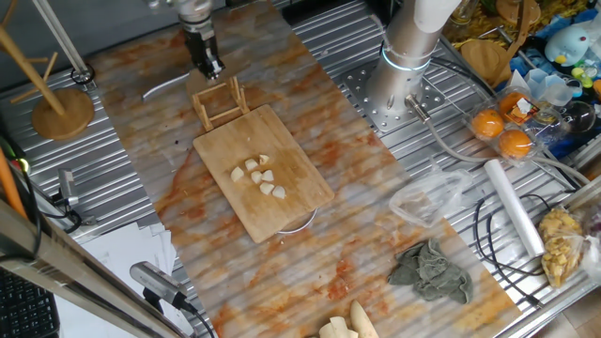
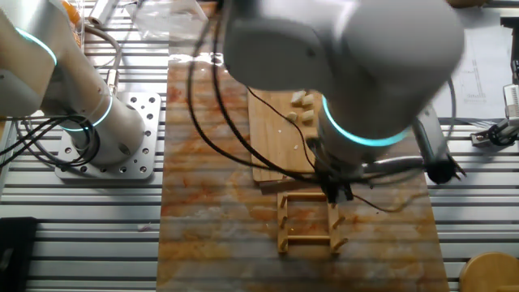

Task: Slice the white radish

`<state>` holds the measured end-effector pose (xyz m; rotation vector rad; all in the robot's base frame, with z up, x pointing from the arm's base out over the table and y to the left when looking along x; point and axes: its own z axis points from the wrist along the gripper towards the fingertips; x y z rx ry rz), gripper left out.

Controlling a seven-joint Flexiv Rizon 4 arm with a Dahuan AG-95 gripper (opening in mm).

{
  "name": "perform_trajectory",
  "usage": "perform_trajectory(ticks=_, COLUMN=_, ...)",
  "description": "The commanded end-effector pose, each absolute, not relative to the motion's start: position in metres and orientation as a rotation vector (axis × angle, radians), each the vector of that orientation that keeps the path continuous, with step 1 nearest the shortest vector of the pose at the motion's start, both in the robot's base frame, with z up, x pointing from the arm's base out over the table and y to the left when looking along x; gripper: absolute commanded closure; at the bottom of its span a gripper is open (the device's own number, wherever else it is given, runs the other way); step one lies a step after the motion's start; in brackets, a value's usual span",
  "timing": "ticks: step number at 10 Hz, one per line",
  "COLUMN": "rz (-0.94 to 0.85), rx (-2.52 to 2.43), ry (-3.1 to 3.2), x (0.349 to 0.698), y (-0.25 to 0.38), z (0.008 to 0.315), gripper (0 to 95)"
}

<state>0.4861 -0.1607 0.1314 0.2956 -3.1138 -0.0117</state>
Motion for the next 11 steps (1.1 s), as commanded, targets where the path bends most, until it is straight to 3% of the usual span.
perform_trajectory(ticks=1, rz=-0.014, rx=0.273, ry=-3.107, x=0.488, y=-0.161, z=0.128, gripper=95.0)
perform_trajectory(ticks=5, rz=0.005, rx=0.174, ry=-3.057, x=0.501, y=-0.153, z=0.144, gripper=95.0)
perform_trajectory(ticks=11, rz=-0.011, rx=0.150, ry=-3.064, x=0.500, y=-0.152, z=0.125, gripper=95.0)
